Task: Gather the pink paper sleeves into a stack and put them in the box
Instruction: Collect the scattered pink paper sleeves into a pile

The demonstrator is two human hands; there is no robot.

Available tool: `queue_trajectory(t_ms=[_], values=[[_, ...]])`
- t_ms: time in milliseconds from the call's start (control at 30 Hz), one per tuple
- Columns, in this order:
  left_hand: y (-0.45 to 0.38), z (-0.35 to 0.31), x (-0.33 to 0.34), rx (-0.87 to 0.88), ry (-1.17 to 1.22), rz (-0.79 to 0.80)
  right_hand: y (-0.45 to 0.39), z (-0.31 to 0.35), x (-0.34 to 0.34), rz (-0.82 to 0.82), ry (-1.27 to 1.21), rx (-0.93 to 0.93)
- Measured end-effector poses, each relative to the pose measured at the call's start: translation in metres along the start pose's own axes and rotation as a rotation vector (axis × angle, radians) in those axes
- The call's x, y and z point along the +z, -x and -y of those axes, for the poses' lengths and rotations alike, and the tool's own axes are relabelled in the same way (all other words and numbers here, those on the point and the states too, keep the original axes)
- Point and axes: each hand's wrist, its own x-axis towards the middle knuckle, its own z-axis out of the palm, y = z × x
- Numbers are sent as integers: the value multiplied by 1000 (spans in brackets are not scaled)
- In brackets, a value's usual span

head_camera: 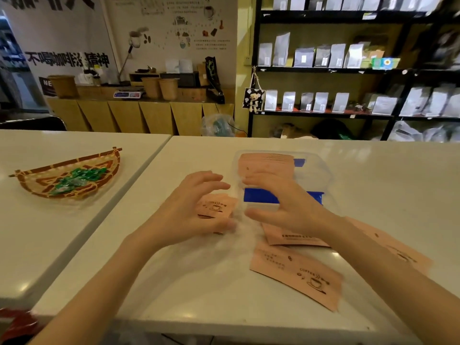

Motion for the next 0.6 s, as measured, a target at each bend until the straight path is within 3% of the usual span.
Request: queue_trajectory(t_ms=[133, 300, 433, 600], values=[[0, -35, 23, 129, 17, 161, 35, -16, -26, -63, -47, 97], [-1, -49, 52, 92, -71, 422, 73, -44, -42, 29, -61, 335], [0, -46, 69, 82, -222, 444, 89, -61, -43, 131, 53, 419], [6, -45, 71, -33, -179, 423, 93, -69, -37, 218, 180, 369]])
